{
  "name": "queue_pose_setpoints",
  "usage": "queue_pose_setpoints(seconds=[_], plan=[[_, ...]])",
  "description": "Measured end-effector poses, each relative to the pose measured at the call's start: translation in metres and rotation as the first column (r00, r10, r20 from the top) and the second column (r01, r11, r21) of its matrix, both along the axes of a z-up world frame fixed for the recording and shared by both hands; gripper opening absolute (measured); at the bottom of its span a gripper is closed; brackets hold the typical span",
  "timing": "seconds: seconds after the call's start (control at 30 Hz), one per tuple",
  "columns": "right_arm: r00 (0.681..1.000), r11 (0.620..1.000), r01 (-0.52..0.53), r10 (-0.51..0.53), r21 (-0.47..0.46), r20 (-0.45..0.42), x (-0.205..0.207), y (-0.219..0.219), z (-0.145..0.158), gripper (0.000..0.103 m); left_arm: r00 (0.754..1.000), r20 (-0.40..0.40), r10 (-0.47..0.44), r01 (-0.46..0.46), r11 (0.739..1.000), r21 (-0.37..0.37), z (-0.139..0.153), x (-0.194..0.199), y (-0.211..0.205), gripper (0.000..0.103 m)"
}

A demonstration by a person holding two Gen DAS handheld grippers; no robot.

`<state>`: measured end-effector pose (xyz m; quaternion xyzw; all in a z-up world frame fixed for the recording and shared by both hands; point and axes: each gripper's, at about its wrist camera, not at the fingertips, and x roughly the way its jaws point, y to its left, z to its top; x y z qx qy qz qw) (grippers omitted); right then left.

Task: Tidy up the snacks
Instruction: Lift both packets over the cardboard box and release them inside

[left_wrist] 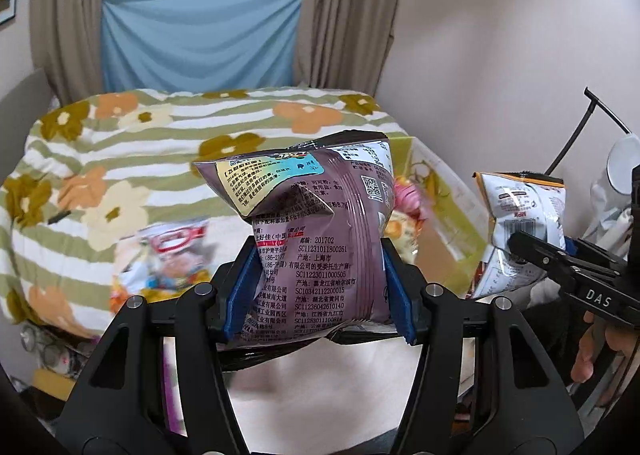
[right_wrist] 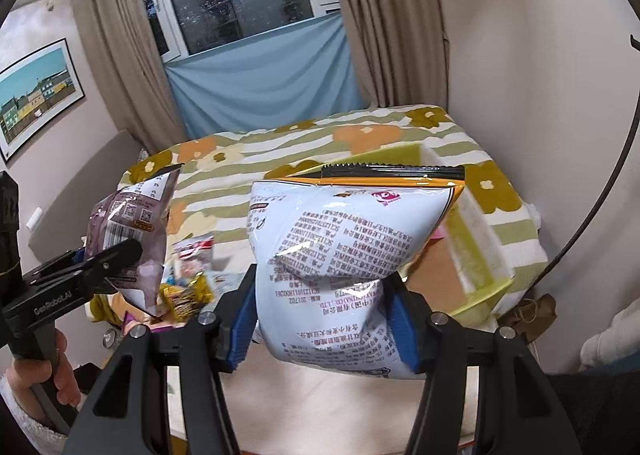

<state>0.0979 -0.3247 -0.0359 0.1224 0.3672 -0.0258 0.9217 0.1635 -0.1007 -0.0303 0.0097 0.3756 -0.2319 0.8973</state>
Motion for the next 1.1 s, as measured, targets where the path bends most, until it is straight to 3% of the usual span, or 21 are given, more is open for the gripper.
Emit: queue_pose_setpoints(seconds=[0.23,0.53,0.6,0.63,0.73,1.1], plan=[[0.999,1.0,-0.012,0.013,0.022,-0.046,0.026,-0.061,-0.011,0.054,0.998,-0.069,-0.005,0.006,1.0,0.011,-0.027,0.032,-0.089,0.054],[0.988,0.995,-0.086,0.092,0.053,-0.122,0.062,-0.126,-0.04,0.054,0.98,-0.193,0.038,-0.022,0.996,0.082,-0.093,0.063,-0.176,0.054],[0.985,0.993,-0.103,0.11,0.062,-0.136,0.067,-0.133,-0.045,0.054,0.975,-0.213,0.057,-0.038,0.995,0.09,-0.103,0.064,-0.183,0.055],[0.982,0.991,-0.115,0.124,0.065,-0.144,0.07,-0.136,-0.048,0.054,0.973,-0.22,0.069,-0.047,0.993,0.104,-0.107,0.064,-0.187,0.062],[0.975,0.986,-0.149,0.158,0.069,-0.158,0.077,-0.143,-0.053,0.054,0.968,-0.224,0.113,-0.084,0.987,0.136,-0.113,0.062,-0.19,0.097],[0.946,0.962,-0.251,0.268,0.11,-0.184,0.083,-0.139,-0.064,0.054,0.954,-0.201,0.223,-0.202,0.972,0.122,-0.103,0.036,-0.149,0.098]])
